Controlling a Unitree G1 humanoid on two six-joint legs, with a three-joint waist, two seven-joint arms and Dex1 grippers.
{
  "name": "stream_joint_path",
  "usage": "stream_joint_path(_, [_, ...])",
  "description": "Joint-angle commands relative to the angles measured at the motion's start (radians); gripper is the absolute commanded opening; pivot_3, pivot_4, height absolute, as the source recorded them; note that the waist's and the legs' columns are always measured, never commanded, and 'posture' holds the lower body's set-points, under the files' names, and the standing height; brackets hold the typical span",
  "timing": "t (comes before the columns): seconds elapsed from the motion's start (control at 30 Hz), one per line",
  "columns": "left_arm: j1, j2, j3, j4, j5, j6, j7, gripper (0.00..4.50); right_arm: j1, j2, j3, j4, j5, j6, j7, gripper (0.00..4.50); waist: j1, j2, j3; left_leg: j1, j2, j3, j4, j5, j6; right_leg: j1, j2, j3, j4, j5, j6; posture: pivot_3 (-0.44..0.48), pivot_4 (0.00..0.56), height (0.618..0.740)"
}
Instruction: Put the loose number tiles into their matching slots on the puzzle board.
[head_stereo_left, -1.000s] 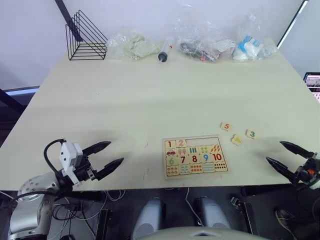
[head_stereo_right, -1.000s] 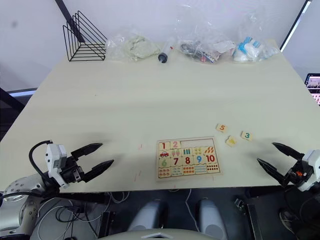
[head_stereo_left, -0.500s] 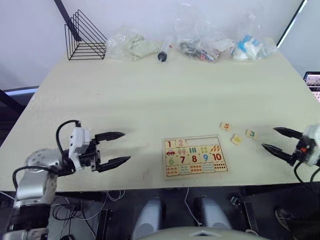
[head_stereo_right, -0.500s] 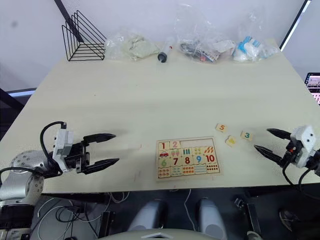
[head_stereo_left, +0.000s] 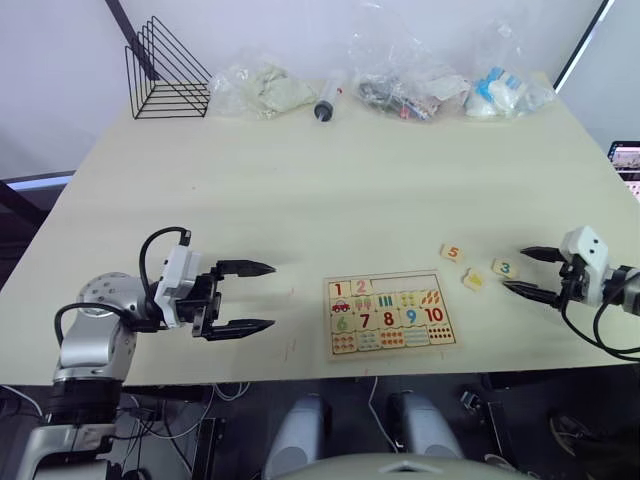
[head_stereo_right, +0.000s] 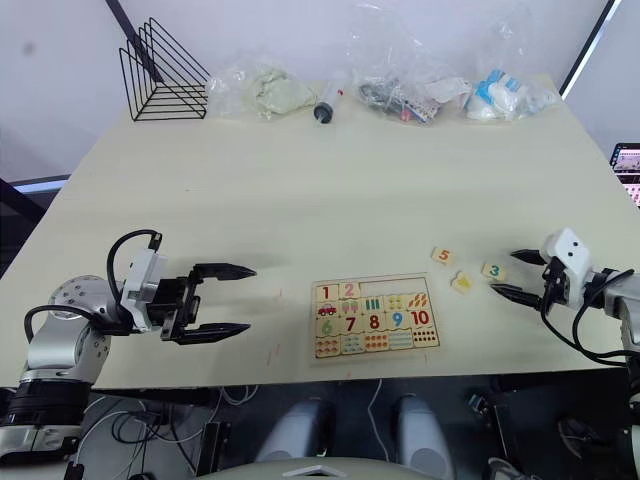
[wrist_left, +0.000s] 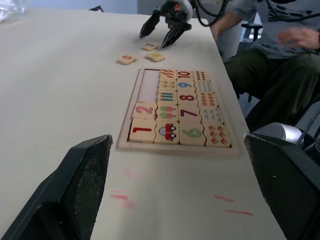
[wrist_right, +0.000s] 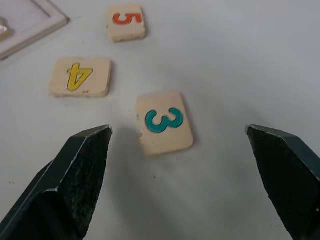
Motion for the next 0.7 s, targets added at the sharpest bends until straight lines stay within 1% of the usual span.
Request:
stream_joint_path(0.03, [-0.010,0.051,-0.033,0.001,-0.039,-0.041,-0.035,4.47,-0.034,-0.026,0.009,0.031,-0.015,-0.044,0.044,4.50,-0.001,0.000,0.000,0.000,0.000,0.000,0.000,0.000,0.000,0.000,0.000,0.000,0.000,0.000,0.000,0.000,0.150,0.740])
stream_joint_path(0.13, [-0.013,0.075,-0.063,0.010,-0.053,-0.063,-0.035,4.47,-0.046,-0.026,0.022,0.051,-0.023,-0.061,0.066,4.50,-0.002,0.000,0.000,0.001,0.000,0.000,0.000,0.000,0.000,0.000,0.000,0.001,0.000,0.000,0.000,0.000,0.150,0.740])
stream_joint_path(0.27, [-0.015,0.082,-0.082,-0.001,-0.078,-0.067,-0.035,4.47,-0.067,0.008,0.017,0.066,-0.002,-0.093,0.093,4.50,-0.002,0.000,0.000,0.001,0.000,0.000,0.000,0.000,0.000,0.000,0.000,0.002,0.000,0.000,0.000,0.000,0.150,0.740])
stream_joint_path(0.5, [0.003,0.100,-0.095,-0.003,-0.084,-0.087,-0.035,4.47,-0.073,0.012,0.028,0.087,-0.032,-0.108,0.088,4.50,-0.002,0.000,0.000,0.001,0.000,-0.001,0.000,0.000,0.000,-0.001,0.000,0.002,0.001,0.000,0.000,0.000,0.150,0.740])
stream_joint_path(0.53, [0.003,0.100,-0.095,-0.004,-0.086,-0.087,-0.035,4.50,-0.075,0.011,0.029,0.097,-0.038,-0.116,0.083,3.98,-0.002,0.000,0.000,0.001,0.000,0.000,0.000,0.000,0.000,-0.001,0.000,0.002,0.001,0.000,0.000,0.000,0.150,0.740])
stream_joint_path(0.57, [0.003,0.100,-0.095,-0.004,-0.087,-0.088,-0.035,4.50,-0.077,0.011,0.029,0.104,-0.041,-0.118,0.079,3.71,-0.002,0.000,0.000,0.001,0.000,0.000,0.000,0.000,0.000,-0.001,0.000,0.003,0.001,0.000,0.000,0.000,0.150,0.740])
stream_joint_path(0.63, [0.004,0.100,-0.094,-0.003,-0.088,-0.090,-0.035,4.50,-0.075,0.011,0.031,0.112,-0.047,-0.123,0.076,2.67,-0.001,0.000,0.000,0.001,0.000,0.000,0.000,0.000,0.000,-0.001,0.000,0.003,0.001,0.000,0.000,0.000,0.150,0.740])
stream_joint_path(0.7, [0.005,0.101,-0.093,-0.003,-0.089,-0.092,-0.035,4.50,-0.072,0.012,0.027,0.115,-0.045,-0.123,0.072,2.09,-0.001,0.000,0.000,0.001,0.000,0.000,0.000,0.000,0.000,-0.001,0.000,0.003,0.001,0.000,0.000,0.000,0.150,0.740])
